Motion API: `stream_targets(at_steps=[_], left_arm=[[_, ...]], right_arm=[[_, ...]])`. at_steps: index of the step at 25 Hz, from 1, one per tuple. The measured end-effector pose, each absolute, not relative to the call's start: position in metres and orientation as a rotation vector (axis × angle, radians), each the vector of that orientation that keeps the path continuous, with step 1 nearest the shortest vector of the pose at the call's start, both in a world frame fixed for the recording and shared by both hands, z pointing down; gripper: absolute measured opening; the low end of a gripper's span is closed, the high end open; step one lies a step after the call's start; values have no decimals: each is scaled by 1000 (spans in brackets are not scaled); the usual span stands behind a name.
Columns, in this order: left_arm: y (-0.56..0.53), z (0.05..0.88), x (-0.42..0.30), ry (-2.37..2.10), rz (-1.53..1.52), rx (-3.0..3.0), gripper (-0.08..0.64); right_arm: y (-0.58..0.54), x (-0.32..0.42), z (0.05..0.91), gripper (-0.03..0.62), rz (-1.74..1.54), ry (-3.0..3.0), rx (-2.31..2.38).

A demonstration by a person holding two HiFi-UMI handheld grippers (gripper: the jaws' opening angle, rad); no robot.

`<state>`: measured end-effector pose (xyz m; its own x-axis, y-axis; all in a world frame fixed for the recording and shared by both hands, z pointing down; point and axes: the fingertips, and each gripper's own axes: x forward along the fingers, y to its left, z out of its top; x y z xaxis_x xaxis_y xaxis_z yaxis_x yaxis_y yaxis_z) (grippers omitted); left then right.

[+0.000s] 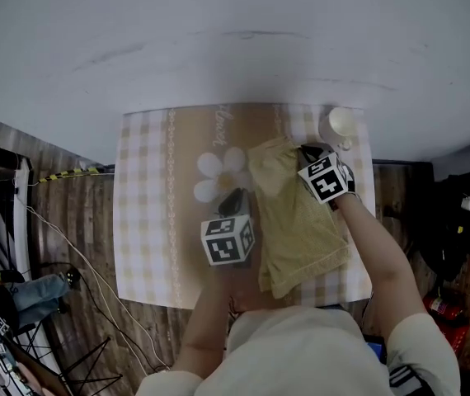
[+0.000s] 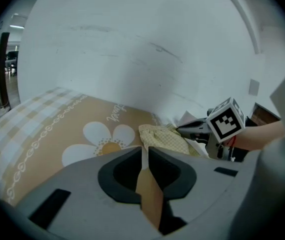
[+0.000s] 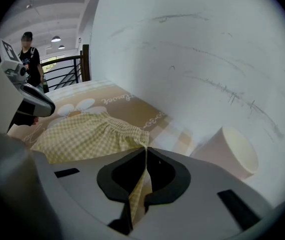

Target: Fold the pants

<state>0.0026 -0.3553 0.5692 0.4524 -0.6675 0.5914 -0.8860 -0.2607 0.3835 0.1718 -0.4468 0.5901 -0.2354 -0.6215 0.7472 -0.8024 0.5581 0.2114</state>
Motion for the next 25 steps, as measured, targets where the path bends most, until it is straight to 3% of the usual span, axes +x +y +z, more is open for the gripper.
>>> stream_targets(at_steps=[6, 12, 17, 25], left_arm=[[-383, 590, 22, -1242, 493, 2024, 40], [-394, 605, 36, -1158, 556, 2027, 129], [-393, 607, 49, -1127, 634, 2094, 129], [-384, 599, 61, -1097, 598, 2099, 25]], right_arm=[[-448, 161, 606, 11, 301, -1973, 1063], [-454, 164, 612, 61, 494, -2039, 1065], [-451, 160, 612, 14, 611, -2070, 1096], [-440, 152, 607, 9, 516, -2067, 1068]])
